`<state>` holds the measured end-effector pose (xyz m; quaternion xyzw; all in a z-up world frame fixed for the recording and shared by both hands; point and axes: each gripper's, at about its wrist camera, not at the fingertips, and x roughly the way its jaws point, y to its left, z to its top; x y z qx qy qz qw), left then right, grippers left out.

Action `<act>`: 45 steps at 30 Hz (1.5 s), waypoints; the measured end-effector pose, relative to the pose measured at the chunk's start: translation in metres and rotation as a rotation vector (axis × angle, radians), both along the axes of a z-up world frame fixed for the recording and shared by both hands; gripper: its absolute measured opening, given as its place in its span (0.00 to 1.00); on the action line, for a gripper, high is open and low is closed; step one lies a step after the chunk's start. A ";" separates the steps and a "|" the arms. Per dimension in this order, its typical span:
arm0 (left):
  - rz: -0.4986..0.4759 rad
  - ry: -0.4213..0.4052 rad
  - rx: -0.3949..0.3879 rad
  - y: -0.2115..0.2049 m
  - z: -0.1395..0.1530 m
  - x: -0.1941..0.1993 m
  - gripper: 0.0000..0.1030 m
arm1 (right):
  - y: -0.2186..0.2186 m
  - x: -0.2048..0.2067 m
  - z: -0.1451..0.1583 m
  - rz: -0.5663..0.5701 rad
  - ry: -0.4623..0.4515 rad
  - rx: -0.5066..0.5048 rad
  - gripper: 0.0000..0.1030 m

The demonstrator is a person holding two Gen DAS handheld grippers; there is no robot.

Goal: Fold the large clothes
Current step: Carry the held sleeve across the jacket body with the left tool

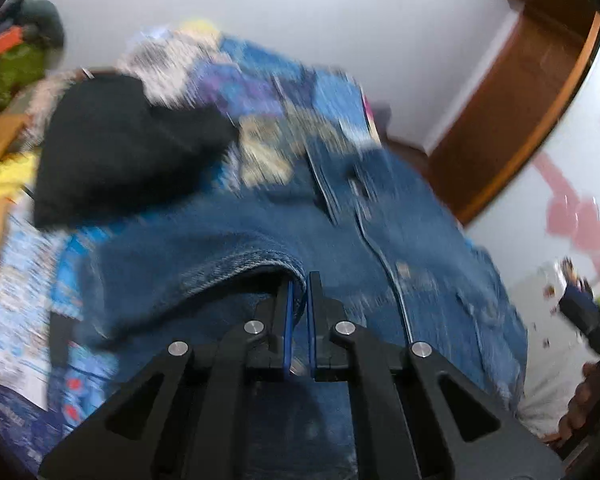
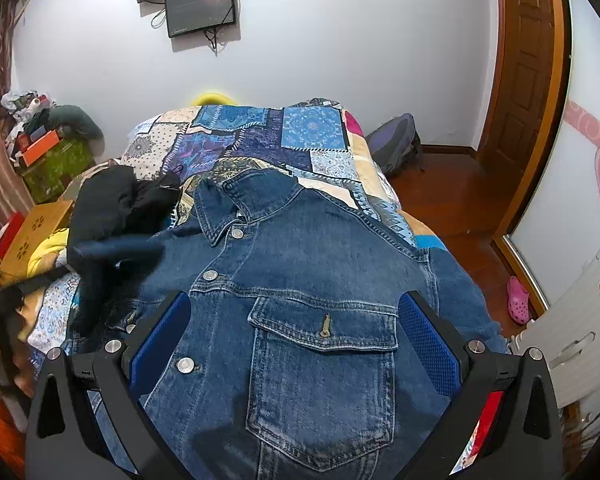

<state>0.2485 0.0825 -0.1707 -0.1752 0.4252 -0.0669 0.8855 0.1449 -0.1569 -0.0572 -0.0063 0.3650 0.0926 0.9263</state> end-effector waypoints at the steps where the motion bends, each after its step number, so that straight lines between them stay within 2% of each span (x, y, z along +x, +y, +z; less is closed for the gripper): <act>1: -0.017 0.025 -0.003 -0.006 -0.007 0.003 0.05 | -0.001 0.000 0.000 -0.002 0.002 0.004 1.00; 4: -0.060 0.095 0.020 -0.020 -0.029 0.005 0.05 | -0.004 0.000 -0.002 -0.007 0.011 0.014 1.00; 7: -0.090 0.140 0.024 -0.031 -0.036 -0.002 0.17 | -0.006 0.003 -0.004 -0.010 0.023 0.024 1.00; 9: -0.094 0.137 0.002 -0.027 -0.032 -0.004 0.27 | -0.005 0.002 -0.006 -0.011 0.028 0.026 1.00; 11: -0.086 0.133 -0.023 -0.022 -0.026 -0.005 0.51 | -0.004 0.002 -0.007 -0.009 0.032 0.023 1.00; 12: -0.066 0.128 -0.022 -0.019 -0.022 -0.008 0.57 | -0.004 0.001 -0.007 -0.007 0.032 0.019 1.00; 15: -0.004 0.082 0.011 -0.008 -0.008 -0.017 0.59 | -0.001 0.000 -0.008 -0.004 0.030 0.004 1.00; 18: 0.048 0.031 -0.001 0.014 0.010 -0.027 0.61 | 0.002 0.001 -0.008 -0.001 0.027 -0.014 1.00; 21: 0.149 -0.020 -0.006 0.049 0.024 -0.039 0.69 | 0.003 0.002 -0.010 0.003 0.032 -0.019 1.00; 22: 0.191 -0.029 -0.009 0.062 0.026 -0.042 0.73 | 0.003 0.002 -0.010 0.003 0.034 -0.020 1.00; 25: 0.284 -0.006 -0.039 0.099 0.020 -0.051 0.74 | 0.005 0.004 -0.012 0.004 0.042 -0.023 1.00; 28: 0.336 0.037 -0.102 0.125 0.001 -0.056 0.74 | 0.007 0.005 -0.014 0.006 0.048 -0.031 1.00; 32: 0.380 0.128 -0.246 0.146 -0.042 -0.057 0.74 | 0.010 0.006 -0.016 0.008 0.055 -0.044 1.00; 38: 0.388 0.238 -0.387 0.153 -0.092 -0.050 0.74 | 0.015 0.008 -0.018 0.014 0.059 -0.069 1.00; 41: 0.385 0.255 -0.536 0.157 -0.112 -0.045 0.74 | 0.016 0.010 -0.021 0.013 0.067 -0.076 1.00; 45: 0.397 0.251 -0.659 0.158 -0.129 -0.036 0.74 | 0.018 0.013 -0.023 0.012 0.078 -0.078 1.00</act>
